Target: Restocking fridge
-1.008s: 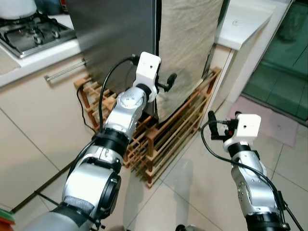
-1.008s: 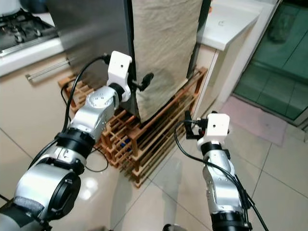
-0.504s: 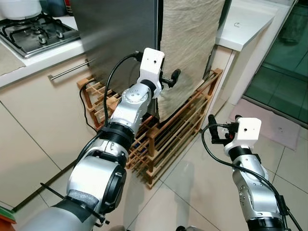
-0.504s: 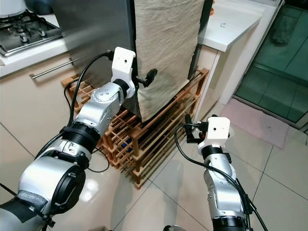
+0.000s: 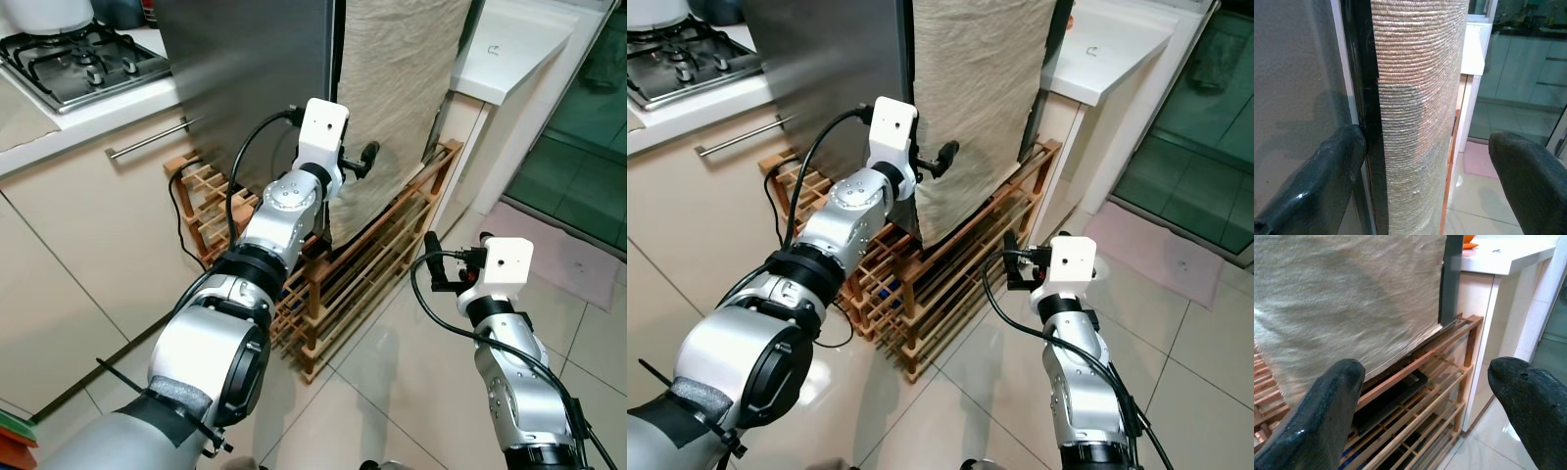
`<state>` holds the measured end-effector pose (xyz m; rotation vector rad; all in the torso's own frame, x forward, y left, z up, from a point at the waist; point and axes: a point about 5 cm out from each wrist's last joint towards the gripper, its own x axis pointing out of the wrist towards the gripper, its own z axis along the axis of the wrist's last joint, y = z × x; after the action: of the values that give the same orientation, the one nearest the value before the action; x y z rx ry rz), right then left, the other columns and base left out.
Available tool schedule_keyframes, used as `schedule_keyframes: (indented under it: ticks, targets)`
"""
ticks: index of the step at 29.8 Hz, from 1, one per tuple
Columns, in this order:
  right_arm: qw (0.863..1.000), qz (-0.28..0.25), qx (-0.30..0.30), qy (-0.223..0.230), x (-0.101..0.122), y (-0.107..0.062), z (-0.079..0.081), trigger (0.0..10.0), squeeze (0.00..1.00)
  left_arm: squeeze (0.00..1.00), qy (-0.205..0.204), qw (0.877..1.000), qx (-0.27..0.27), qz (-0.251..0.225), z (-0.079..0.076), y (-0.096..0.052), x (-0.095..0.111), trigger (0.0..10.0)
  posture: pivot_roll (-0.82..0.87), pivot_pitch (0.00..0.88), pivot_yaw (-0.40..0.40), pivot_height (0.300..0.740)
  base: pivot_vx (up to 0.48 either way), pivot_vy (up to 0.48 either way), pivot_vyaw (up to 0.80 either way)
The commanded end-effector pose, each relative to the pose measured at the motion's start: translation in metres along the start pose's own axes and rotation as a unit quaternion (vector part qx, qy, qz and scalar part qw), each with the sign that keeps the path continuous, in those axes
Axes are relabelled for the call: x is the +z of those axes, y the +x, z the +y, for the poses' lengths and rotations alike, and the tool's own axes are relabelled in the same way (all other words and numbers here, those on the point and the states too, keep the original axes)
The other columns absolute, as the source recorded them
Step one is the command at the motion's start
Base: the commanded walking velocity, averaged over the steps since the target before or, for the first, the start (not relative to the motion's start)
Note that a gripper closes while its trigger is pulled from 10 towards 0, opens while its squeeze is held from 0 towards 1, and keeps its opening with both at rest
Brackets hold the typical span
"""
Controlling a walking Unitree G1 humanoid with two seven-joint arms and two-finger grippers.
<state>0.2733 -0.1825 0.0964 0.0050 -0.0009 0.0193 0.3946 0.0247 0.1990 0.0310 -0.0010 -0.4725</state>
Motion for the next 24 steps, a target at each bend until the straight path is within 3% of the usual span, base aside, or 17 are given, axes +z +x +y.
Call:
schedule_keyframes:
  ticks: [1, 5, 6, 7, 8, 9, 10, 12, 17, 24]
  targets:
    - [1.000, -0.005, 0.003, -0.001, 0.004, 0.000, 0.001, 10.0, 0.00, 0.00, 0.005, 1.000, -0.024, 0.009, -0.014, 0.003, -0.001, 10.0, -0.03, 0.021, 0.004, 0.740, 0.000, 0.000, 0.00]
    - [1.000, -0.004, 0.001, -0.003, 0.004, -0.001, 0.000, 10.0, 0.00, 0.00, 0.005, 0.998, -0.064, 0.007, -0.031, 0.005, -0.001, 9.8, -0.03, 0.022, 0.002, 0.740, 0.000, 0.000, 0.00]
    - [1.000, -0.003, 0.002, -0.003, 0.004, -0.001, 0.000, 10.0, 0.00, 0.00, 0.002, 0.997, -0.077, 0.007, -0.035, 0.005, -0.001, 8.2, -0.03, 0.023, 0.000, 0.740, 0.000, 0.000, 0.00]
    - [1.000, -0.002, 0.002, -0.003, 0.004, -0.001, 0.000, 10.0, 0.00, 0.00, 0.000, 0.996, -0.088, 0.007, -0.038, 0.005, -0.001, 7.3, -0.03, 0.023, 0.000, 0.740, 0.000, 0.000, 0.00]
    - [1.000, -0.001, 0.003, -0.004, 0.004, -0.001, 0.000, 10.0, 0.00, 0.00, -0.002, 0.995, -0.098, 0.006, -0.041, 0.005, -0.001, 5.1, -0.03, 0.022, 0.000, 0.740, 0.000, 0.000, 0.00]
    - [1.000, -0.001, 0.003, -0.004, 0.004, -0.001, 0.000, 10.0, 0.00, 0.00, -0.002, 0.995, -0.098, 0.006, -0.041, 0.005, -0.001, 5.1, -0.03, 0.022, 0.000, 0.740, 0.000, 0.000, 0.00]
    - [1.000, -0.001, 0.003, -0.004, 0.003, -0.001, 0.000, 10.0, 0.00, 0.00, -0.003, 0.995, -0.103, 0.006, -0.042, 0.005, -0.001, 0.0, -0.03, 0.022, 0.000, 0.740, 0.000, 0.000, 0.00]
    - [1.000, 0.001, 0.004, -0.003, 0.002, -0.001, 0.001, 10.0, 0.00, 0.00, -0.003, 0.988, -0.154, -0.011, -0.054, 0.005, 0.004, 0.0, -0.03, 0.023, 0.002, 0.740, 0.000, 0.000, 0.00]
    - [1.000, 0.001, 0.005, -0.003, 0.002, -0.001, 0.002, 10.0, 0.00, 0.00, 0.003, 0.984, -0.175, -0.023, -0.060, 0.004, 0.008, 0.0, -0.03, 0.023, 0.002, 0.740, 0.000, 0.000, 0.00]
    - [1.000, 0.004, 0.006, -0.003, 0.001, -0.002, 0.002, 10.0, 0.00, 0.00, -0.007, 0.957, -0.277, -0.083, -0.082, -0.004, 0.021, 0.0, -0.03, 0.025, 0.000, 0.740, 0.000, 0.000, 0.00]
